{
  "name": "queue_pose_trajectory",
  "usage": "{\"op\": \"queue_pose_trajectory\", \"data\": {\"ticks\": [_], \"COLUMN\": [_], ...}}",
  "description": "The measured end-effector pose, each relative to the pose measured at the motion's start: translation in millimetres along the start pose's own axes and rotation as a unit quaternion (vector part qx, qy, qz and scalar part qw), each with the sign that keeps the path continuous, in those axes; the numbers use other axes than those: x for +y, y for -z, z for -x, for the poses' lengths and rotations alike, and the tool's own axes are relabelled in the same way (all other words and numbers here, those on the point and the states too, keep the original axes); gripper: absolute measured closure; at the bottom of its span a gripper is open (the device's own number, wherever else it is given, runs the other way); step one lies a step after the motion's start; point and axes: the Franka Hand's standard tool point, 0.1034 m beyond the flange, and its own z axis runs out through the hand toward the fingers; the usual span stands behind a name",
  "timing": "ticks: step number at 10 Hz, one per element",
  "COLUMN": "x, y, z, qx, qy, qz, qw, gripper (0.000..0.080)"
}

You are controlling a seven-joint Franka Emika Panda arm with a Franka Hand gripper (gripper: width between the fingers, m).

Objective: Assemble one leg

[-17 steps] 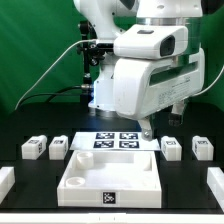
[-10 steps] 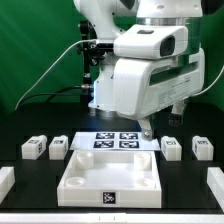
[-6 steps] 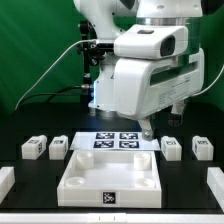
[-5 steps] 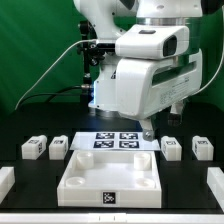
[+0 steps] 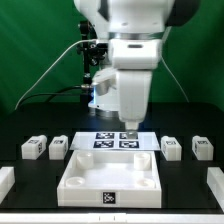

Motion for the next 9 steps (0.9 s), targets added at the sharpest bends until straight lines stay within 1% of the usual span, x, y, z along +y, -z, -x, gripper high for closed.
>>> {"op": "queue_pose_trajectory", "data": {"ticks": [1,2,4,5,6,7,8,9], "x": [3.7,5.5,3.9,-2.5,-18.8,-33.2,-37.6,-38.2], "y": [2.4,2.8,-0.1,-13.1,-35.6,-51.8,-69.7,-75.9], "z": [-1.2,-3.0,-1.3,4.7,13.4,20.5,25.8,27.8], "qx": [-0.006,-0.006,-0.005,-0.003,0.001,0.005,0.009,0.01], "qy": [0.051,0.07,0.064,0.061,0.053,0.044,0.034,0.029], "qz": [0.0,0.001,-0.002,-0.006,-0.007,-0.015,-0.012,-0.01], "qw": [0.999,0.998,0.998,0.998,0.999,0.999,0.999,0.999], "gripper": [0.015,0.015,0.015,0.015,0.015,0.015,0.015,0.015]}}
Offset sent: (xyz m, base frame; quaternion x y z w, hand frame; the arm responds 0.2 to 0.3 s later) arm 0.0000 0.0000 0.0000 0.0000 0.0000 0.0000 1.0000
